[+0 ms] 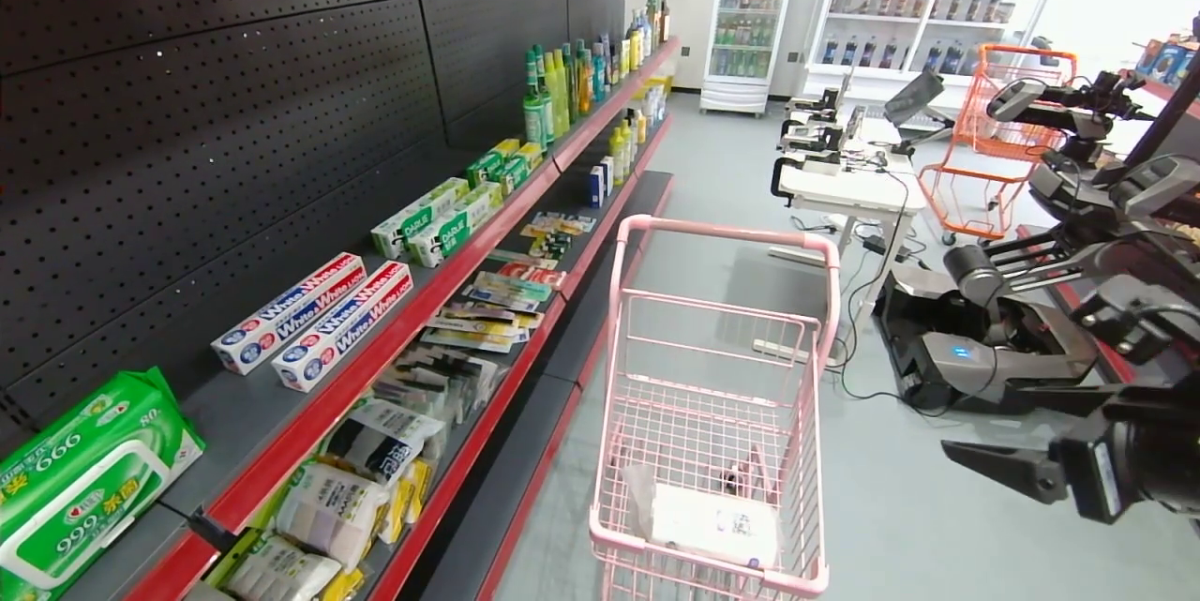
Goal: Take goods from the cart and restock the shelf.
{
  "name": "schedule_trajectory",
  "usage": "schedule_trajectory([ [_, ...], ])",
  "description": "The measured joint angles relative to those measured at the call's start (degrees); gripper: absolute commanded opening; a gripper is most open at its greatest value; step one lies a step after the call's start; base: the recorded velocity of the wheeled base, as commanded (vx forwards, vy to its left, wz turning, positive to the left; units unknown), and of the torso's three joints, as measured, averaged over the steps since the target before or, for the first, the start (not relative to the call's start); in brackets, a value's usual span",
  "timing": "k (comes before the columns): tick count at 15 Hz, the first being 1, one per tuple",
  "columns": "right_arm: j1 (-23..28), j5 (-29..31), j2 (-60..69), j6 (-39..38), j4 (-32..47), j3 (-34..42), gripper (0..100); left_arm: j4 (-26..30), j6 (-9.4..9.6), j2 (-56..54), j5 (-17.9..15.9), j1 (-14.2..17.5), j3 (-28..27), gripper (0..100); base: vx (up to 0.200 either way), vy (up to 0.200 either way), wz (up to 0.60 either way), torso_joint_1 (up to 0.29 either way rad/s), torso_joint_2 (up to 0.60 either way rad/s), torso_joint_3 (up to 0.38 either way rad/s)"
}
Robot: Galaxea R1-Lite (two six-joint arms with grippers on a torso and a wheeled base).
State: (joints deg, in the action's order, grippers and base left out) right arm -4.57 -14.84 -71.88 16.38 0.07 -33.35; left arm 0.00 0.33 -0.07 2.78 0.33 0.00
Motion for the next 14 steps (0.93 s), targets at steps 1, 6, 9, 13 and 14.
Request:
schedule_trajectory([
  [1,0.2,-3.4,-3.4,3.0,-0.1,-1.2,100,0.0,0.02,0.0,0.0,0.0,0.0,100,0.000,0.000,0.00,0.000,0.00,0.000],
  [6,1.8,-5.1,-14.6,10.0,-0.6,-2.3,100,0.0,0.02,0.0,0.0,0.0,0.0,100,0.000,0.000,0.00,0.000,0.00,0.000],
  [9,1.8,-5.1,-19.9,14.9,-0.9,-3.7,100,0.0,0.02,0.0,0.0,0.0,0.0,100,0.000,0.000,0.00,-0.025,0.06,0.032],
  [13,0.8,-4.9,-24.7,16.3,-0.9,-4.9,100,0.0,0.00,0.0,0.0,0.0,0.0,100,0.000,0.000,0.00,-0.087,0.20,0.102],
  [14,0.7,-4.4,-25.7,16.3,-1.2,-5.0,100,0.0,0.00,0.0,0.0,0.0,0.0,100,0.000,0.000,0.00,-0.110,0.21,0.115],
])
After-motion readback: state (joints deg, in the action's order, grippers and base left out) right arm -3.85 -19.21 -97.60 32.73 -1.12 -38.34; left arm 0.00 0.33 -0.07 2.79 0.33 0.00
